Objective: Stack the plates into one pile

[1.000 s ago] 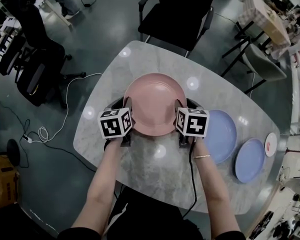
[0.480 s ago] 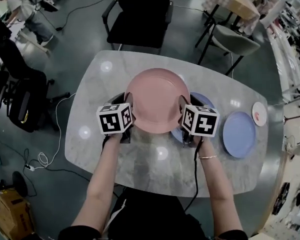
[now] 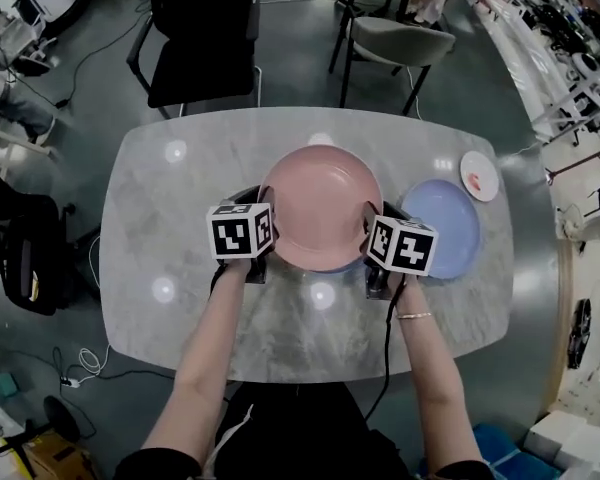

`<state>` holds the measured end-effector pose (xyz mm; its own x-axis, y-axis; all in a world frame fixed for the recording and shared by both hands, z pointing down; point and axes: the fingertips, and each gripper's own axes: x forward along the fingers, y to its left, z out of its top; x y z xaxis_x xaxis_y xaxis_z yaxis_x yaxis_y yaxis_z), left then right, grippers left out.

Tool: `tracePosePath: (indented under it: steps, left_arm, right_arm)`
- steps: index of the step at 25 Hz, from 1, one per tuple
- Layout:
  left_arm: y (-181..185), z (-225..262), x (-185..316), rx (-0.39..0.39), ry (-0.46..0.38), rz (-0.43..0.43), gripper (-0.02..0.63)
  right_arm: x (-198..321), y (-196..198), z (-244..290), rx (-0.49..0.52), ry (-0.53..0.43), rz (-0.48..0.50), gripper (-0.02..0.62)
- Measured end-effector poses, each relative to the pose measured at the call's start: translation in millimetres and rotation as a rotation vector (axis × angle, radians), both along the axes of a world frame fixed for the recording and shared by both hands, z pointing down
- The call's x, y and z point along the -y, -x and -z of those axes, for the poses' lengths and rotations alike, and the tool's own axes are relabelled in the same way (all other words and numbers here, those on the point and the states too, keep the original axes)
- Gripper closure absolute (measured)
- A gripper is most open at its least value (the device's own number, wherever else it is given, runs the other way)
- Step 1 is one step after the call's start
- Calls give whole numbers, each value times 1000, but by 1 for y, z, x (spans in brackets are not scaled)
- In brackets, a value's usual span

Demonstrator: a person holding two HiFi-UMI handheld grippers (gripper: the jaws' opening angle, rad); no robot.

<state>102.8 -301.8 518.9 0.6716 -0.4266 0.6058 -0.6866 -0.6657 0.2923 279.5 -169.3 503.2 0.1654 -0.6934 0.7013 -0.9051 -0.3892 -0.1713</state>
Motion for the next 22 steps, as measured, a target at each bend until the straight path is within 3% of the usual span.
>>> tracePosePath:
  steps: [4, 12, 18, 22]
  left_arm:
    - [-23, -14, -6, 48, 1, -39, 549]
    - [-31, -37, -11, 139, -23, -66, 545]
    - [-32, -38, -12, 137, -45, -66, 521]
    - [-17, -24, -3, 150, -119, -49, 489]
  right_arm:
    - [-15, -16, -20, 17, 33, -28, 469]
    - [-25, -15, -47, 21, 73, -8, 458]
    - [-32, -14, -53, -11, 65, -7, 443]
    - [-35, -11, -38, -50, 14, -46, 442]
